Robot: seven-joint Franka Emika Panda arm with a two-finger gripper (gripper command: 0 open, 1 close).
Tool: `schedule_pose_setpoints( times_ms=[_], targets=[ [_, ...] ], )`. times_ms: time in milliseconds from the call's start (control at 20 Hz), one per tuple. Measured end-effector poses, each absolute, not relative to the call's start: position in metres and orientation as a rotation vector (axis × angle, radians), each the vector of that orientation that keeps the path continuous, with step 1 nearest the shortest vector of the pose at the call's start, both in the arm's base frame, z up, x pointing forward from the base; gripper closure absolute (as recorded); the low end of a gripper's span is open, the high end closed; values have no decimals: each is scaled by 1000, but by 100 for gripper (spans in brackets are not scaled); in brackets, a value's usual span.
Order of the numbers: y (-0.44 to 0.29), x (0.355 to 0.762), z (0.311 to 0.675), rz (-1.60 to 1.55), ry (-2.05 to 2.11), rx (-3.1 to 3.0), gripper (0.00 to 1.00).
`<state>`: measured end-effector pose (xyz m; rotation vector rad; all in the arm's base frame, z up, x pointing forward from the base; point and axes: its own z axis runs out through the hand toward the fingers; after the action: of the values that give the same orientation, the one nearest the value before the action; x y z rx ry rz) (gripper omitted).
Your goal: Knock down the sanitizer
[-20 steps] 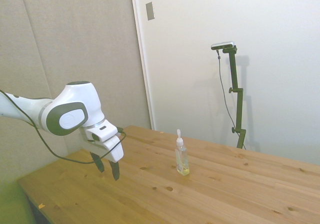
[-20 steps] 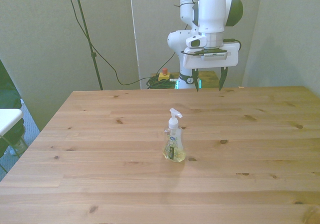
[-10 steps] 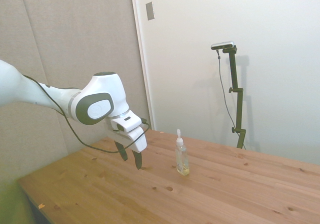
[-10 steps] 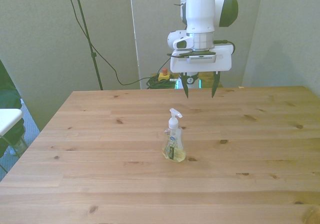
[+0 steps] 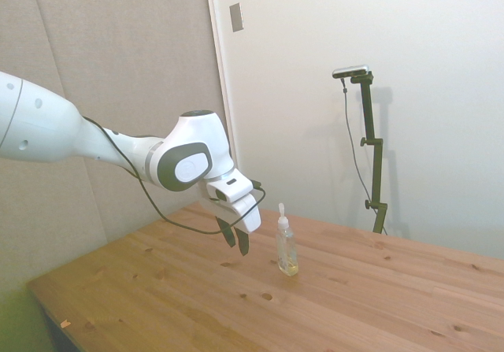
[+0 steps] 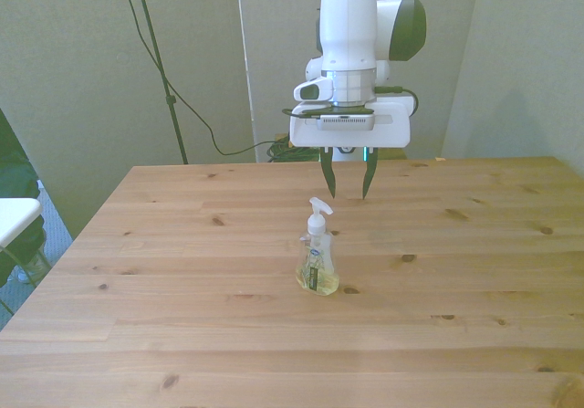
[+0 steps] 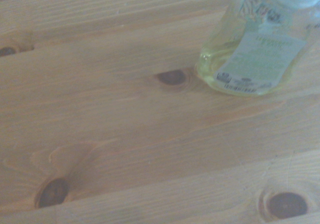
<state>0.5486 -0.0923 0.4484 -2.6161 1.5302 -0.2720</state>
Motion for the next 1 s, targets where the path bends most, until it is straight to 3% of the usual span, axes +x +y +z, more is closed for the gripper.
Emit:
schedule_pose_setpoints(
  times_ms=[1000],
  targets=[
    [-158,659,423,-328,1733,-2511,100]
  ],
)
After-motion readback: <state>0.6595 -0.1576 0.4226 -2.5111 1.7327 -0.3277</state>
